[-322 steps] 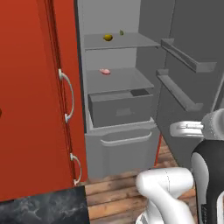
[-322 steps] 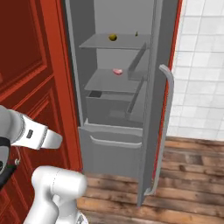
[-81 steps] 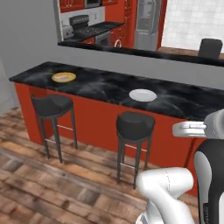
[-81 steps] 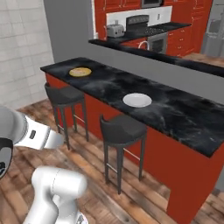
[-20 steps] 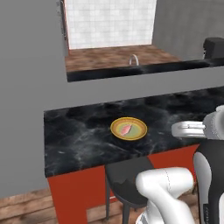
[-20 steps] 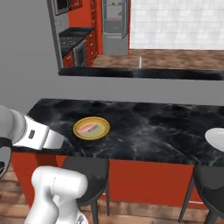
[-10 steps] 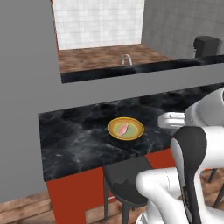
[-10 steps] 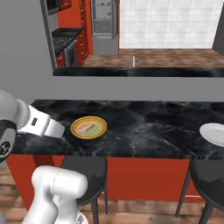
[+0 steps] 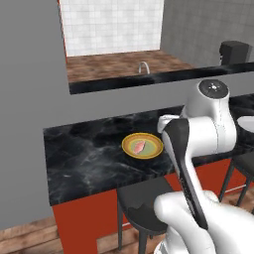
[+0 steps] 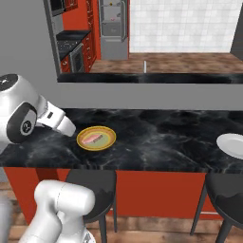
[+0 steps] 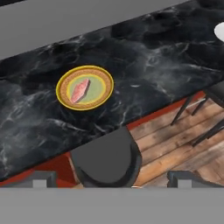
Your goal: Transport the steak and lemon to the fridge. Place the steak on the rack containing meat and place the lemon on the rack containing the vegetable, ensuring meats and vegetables are on different racks.
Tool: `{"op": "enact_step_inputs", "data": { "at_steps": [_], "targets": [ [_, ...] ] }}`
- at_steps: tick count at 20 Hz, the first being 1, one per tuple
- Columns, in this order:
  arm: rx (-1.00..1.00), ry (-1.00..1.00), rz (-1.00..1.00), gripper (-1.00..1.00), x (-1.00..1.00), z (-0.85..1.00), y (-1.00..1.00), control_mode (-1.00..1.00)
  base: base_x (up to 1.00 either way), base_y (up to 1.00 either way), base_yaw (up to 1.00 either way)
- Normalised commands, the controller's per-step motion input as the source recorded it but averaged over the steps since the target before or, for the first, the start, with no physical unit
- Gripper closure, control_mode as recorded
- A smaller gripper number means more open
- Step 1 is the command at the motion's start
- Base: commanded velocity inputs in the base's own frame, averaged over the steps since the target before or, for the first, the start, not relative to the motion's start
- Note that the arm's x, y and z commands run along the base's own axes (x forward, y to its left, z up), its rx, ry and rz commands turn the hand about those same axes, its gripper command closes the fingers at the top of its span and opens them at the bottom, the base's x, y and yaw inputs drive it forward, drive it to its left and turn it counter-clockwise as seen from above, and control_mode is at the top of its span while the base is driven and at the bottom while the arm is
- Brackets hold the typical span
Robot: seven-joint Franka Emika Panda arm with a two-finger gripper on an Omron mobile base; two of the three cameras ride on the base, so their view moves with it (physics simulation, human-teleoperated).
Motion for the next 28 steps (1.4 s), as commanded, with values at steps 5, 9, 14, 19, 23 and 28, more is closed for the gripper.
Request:
{"op": "enact_step_inputs", "data": {
  "at_steps": [5, 9, 14, 19, 23, 28],
  "targets": [
    [0.15, 0.25, -0.02, -1.0, 0.56, -0.43, 0.0, -1.0, 0.0, 0.0, 0.0],
    [0.09, 0.16, 0.0, -1.0, 0.43, -0.55, 0.0, -1.0, 0.0, 0.0, 0.0],
    [0.0, 0.03, -0.01, -1.0, 0.61, -0.33, 0.04, -1.0, 0.0, 0.0, 0.0],
    [0.0, 0.12, -0.02, -1.0, 0.79, -0.39, 0.15, -1.0, 0.0, 0.0, 0.0],
    [0.0, 0.13, -0.02, -1.0, 0.66, -0.36, 0.15, -1.0, 0.0, 0.0, 0.0],
    [0.0, 0.09, -0.01, -1.0, 0.64, -0.4, 0.05, -1.0, 0.0, 0.0, 0.0]
  ]
}}
